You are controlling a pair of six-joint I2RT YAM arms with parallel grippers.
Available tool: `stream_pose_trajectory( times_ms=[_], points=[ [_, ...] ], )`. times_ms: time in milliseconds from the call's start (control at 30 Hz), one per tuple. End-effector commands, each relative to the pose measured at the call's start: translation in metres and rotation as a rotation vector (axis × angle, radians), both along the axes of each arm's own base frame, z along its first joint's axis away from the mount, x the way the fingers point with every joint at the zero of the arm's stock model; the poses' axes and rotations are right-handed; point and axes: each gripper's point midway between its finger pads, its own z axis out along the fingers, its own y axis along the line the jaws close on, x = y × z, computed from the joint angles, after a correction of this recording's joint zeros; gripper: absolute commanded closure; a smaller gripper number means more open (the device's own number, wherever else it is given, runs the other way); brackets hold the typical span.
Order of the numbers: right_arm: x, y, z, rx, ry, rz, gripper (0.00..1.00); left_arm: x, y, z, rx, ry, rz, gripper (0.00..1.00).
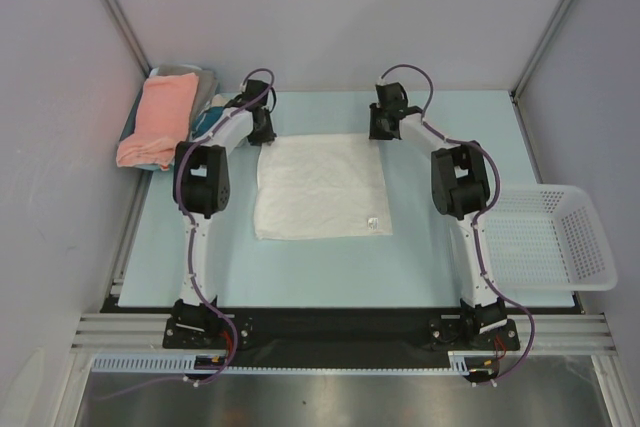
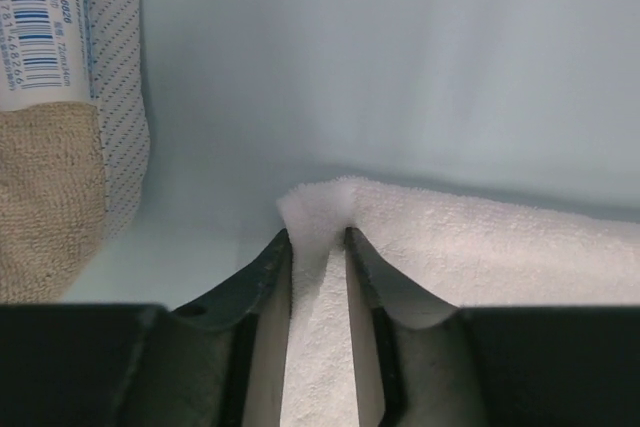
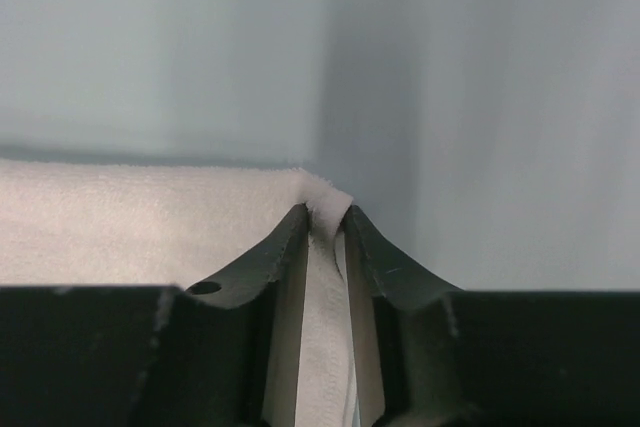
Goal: Fold and stack the towels
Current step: Fold the towel
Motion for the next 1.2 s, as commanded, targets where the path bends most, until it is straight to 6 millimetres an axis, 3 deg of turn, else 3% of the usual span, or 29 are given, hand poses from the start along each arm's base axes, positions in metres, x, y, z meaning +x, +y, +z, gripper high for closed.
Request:
stream_pose_trajectory(
  times_ms=[0,300,367,433,467,533,567,667,700,767,833,867,900,933,1000,1033,1067,1133,1167],
  points=[
    [0.009,-0.003,0.000,-0.034,-0.025,-0.010,0.75,0.013,-0.014,0.005,-0.025,-0.044,-0.034,0.70],
    [0.017,-0.002,0.019,0.005,-0.077,-0.010,0.94,0.021,-0.016,0.023,-0.070,-0.146,-0.031,1.00],
    [0.018,-0.003,0.024,0.016,-0.098,-0.019,0.97,0.023,-0.014,0.040,-0.083,-0.195,-0.023,1.00],
    [0.019,-0.004,0.043,0.037,-0.134,-0.024,1.00,0.024,-0.011,0.044,-0.090,-0.240,-0.009,1.00],
    [0.018,-0.006,0.044,0.040,-0.148,-0.029,1.00,0.025,-0.010,0.064,-0.099,-0.292,-0.010,1.00],
    [0.018,-0.008,0.066,0.062,-0.193,-0.038,1.00,0.024,-0.008,0.072,-0.111,-0.353,-0.009,0.99],
    [0.015,-0.010,0.064,0.069,-0.199,-0.043,1.00,0.023,-0.009,0.091,-0.128,-0.401,-0.017,1.00],
    [0.012,-0.011,0.087,0.110,-0.252,-0.048,1.00,0.022,-0.015,0.103,-0.182,-0.482,-0.065,1.00],
    [0.006,-0.014,0.083,0.107,-0.241,-0.050,1.00,0.021,-0.015,0.114,-0.191,-0.522,-0.073,1.00],
    [0.004,-0.013,0.100,0.124,-0.287,-0.048,1.00,0.019,-0.023,0.121,-0.219,-0.553,-0.117,1.00],
    [-0.004,-0.015,0.096,0.124,-0.278,-0.050,1.00,0.013,-0.023,0.126,-0.229,-0.588,-0.126,1.00],
    [-0.005,-0.016,0.105,0.132,-0.296,-0.052,1.00,0.011,-0.026,0.129,-0.240,-0.603,-0.141,1.00],
    [-0.008,-0.015,0.106,0.136,-0.298,-0.051,1.00,0.007,-0.027,0.125,-0.246,-0.626,-0.153,1.00],
    [-0.018,-0.010,0.099,0.148,-0.278,-0.027,1.00,0.003,-0.026,0.133,-0.251,-0.652,-0.155,1.00],
    [-0.022,-0.007,0.110,0.164,-0.309,-0.024,1.00,-0.006,-0.026,0.128,-0.259,-0.666,-0.159,1.00],
    [-0.029,-0.009,0.102,0.160,-0.291,-0.027,1.00,-0.011,-0.026,0.135,-0.261,-0.687,-0.166,1.00],
    [-0.031,-0.009,0.111,0.167,-0.309,-0.030,1.00,-0.014,-0.024,0.137,-0.254,-0.701,-0.164,1.00],
    [-0.040,-0.007,0.109,0.175,-0.304,-0.032,1.00,-0.027,-0.021,0.127,-0.250,-0.705,-0.154,1.00],
    [-0.046,-0.007,0.106,0.177,-0.296,-0.032,1.00,-0.032,-0.019,0.136,-0.252,-0.732,-0.153,1.00]
  ],
)
